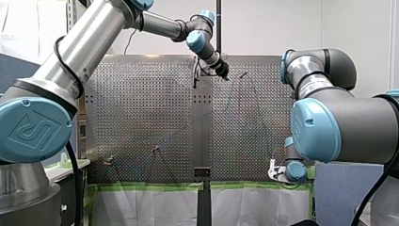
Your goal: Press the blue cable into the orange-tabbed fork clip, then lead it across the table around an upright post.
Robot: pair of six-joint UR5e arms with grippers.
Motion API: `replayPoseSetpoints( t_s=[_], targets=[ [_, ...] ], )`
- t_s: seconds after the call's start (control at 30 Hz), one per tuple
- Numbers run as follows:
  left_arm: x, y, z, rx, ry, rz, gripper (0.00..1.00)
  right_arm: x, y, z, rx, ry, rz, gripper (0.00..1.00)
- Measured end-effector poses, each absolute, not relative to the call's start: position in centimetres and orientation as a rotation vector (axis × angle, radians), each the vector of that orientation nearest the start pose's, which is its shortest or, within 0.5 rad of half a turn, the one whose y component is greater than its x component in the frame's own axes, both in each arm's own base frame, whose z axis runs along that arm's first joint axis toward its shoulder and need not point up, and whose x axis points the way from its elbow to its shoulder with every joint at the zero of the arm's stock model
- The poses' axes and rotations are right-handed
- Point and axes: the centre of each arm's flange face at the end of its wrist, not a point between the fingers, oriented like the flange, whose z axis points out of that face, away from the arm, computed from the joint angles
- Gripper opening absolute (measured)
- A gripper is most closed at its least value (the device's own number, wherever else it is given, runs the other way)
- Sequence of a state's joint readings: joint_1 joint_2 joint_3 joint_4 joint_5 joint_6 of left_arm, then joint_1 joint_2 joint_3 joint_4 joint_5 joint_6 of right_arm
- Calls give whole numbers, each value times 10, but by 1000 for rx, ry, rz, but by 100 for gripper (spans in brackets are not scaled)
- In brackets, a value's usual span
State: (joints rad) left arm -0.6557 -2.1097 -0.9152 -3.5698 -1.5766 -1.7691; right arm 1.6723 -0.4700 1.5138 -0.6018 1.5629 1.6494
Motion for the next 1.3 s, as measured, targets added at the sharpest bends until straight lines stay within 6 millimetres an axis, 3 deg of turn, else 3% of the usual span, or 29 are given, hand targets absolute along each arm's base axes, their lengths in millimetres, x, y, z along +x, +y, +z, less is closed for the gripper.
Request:
replayPoseSetpoints(
  t_s=[0.83,1.3],
  targets=[
    [470,-528,462,362,1696,-650,100,199,-608,-115,1581,-1528,1078,0],
    [475,-517,460,304,1734,-598,100,200,-608,-115,1584,-1528,1079,0]
  ],
)
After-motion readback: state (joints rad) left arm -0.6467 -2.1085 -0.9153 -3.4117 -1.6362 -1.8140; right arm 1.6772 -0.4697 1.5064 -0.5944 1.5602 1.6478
